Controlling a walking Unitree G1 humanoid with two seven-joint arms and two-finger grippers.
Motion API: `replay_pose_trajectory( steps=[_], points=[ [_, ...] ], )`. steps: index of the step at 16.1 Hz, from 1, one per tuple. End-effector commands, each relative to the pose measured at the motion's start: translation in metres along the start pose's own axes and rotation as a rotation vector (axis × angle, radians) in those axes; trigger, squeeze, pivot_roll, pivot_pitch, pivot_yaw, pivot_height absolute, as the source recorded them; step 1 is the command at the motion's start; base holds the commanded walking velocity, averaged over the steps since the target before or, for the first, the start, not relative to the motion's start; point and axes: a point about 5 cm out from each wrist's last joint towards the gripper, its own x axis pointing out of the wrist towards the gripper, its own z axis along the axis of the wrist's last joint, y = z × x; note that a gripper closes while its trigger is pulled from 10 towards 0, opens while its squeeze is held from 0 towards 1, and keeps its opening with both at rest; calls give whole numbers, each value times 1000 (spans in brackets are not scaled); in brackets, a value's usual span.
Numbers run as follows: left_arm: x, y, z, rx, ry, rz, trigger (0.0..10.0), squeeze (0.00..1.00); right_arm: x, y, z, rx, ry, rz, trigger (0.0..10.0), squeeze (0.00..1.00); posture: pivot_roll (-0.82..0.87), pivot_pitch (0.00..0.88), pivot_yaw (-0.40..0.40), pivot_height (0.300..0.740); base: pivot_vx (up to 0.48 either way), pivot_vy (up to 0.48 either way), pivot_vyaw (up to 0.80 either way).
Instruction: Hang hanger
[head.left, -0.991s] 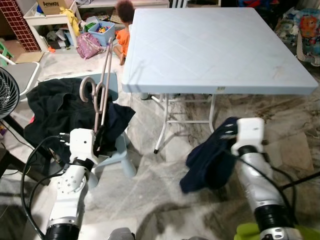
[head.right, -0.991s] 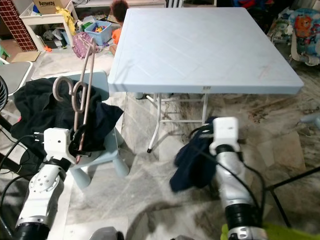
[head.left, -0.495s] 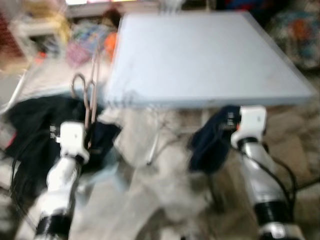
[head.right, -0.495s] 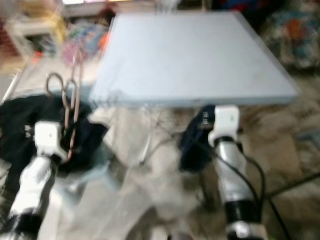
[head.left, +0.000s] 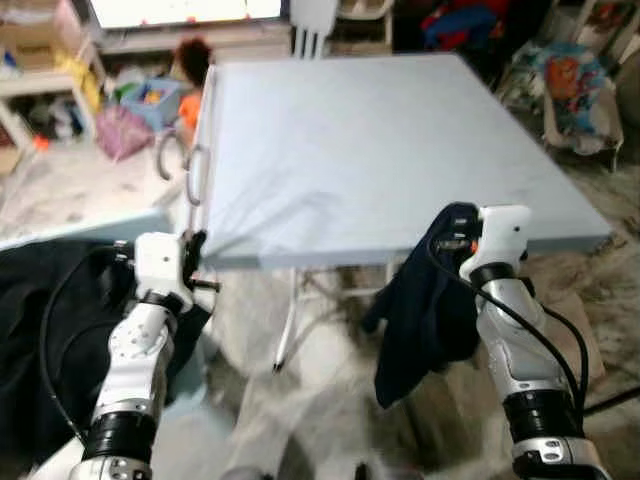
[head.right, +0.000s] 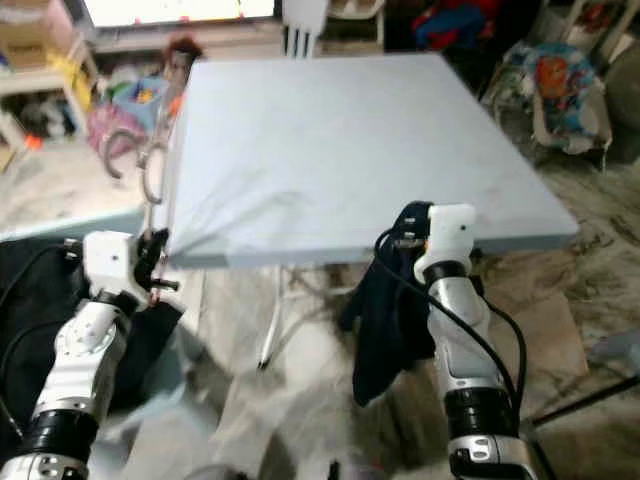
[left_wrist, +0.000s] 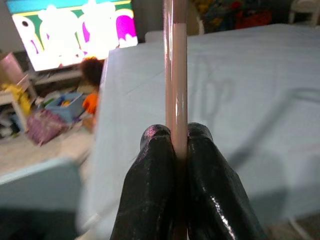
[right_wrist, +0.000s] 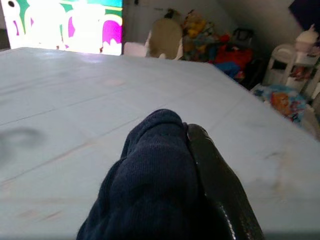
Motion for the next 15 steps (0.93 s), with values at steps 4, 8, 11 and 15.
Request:
replay_pose_trajectory(
  steps=[4,8,11,15],
  points=[
    [4,-4,9,10,-34,5,10000,0,14,-6,27,-36,-93,6,10000,0,-12,0,-4,740,321,0,519],
    [3,-8,7,14,-24,15,10000,0,38,1,72,-28,-229,49,10000,0,-14,0,1,740,0,0,800],
    [5,-15,8,11,-28,2,10000,0,57,-1,93,-5,-268,38,10000,0,-10,0,-7,740,0,0,800],
    [2,-20,5,4,-23,2,10000,0,77,0,90,84,-160,-18,10000,0,1,0,-20,740,0,0,0]
  ],
)
